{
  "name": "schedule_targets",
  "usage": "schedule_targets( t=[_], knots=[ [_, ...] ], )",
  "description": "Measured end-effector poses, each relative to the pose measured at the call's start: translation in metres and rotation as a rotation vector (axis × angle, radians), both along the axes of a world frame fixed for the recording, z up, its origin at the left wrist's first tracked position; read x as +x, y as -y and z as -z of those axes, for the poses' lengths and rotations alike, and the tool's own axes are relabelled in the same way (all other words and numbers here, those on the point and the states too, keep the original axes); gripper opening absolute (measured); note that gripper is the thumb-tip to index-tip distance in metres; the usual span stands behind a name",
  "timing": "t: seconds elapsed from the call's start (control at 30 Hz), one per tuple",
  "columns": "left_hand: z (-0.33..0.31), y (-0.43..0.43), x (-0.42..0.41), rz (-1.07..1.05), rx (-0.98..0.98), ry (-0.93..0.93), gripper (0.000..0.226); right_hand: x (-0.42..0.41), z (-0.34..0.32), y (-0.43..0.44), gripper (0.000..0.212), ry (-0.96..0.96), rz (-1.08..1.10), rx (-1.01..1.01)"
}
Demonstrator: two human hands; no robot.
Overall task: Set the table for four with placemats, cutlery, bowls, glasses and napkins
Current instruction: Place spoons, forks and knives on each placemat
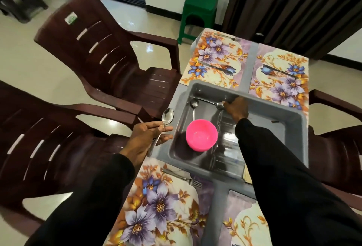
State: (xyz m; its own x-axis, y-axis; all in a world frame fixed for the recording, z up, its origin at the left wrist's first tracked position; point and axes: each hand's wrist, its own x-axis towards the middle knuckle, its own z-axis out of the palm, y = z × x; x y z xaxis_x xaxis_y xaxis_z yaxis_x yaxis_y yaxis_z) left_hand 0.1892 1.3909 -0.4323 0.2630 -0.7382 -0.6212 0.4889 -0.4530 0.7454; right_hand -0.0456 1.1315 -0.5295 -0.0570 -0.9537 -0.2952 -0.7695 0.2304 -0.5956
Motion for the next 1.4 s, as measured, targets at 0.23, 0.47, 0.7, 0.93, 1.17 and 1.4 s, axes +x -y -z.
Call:
schedule_targets(
  t=[0.23, 0.47, 0.7, 0.93, 1.17, 1.4],
  knots=[
    [-0.003, -0.017, 0.021, -0.043, -0.006, 0.057, 0.019, 0.024, 0.007, 0.005, 0.029, 0.006, 0.159, 0.013],
    [-0.003, -0.021, 0.027, -0.073, -0.012, 0.026, 0.018, 0.014, -0.029, -0.002, 0.016, 0.198, 0.127, -0.309],
    [-0.009, -0.025, 0.027, -0.102, -0.008, 0.01, 0.015, 0.052, -0.033, -0.013, 0.007, 0.232, -0.276, -0.165],
    [-0.009, -0.045, 0.039, -0.162, 0.025, 0.024, 0.012, 0.102, 0.028, 0.002, 0.013, 0.087, -0.368, -0.058],
    [-0.005, -0.066, 0.052, -0.211, 0.046, 0.036, 0.015, 0.127, 0.032, -0.01, 0.04, -0.015, -0.2, 0.012],
    [-0.009, -0.074, 0.051, -0.189, 0.047, 0.065, 0.014, 0.121, 0.037, -0.014, 0.029, 0.194, 0.005, 0.08]
  ],
)
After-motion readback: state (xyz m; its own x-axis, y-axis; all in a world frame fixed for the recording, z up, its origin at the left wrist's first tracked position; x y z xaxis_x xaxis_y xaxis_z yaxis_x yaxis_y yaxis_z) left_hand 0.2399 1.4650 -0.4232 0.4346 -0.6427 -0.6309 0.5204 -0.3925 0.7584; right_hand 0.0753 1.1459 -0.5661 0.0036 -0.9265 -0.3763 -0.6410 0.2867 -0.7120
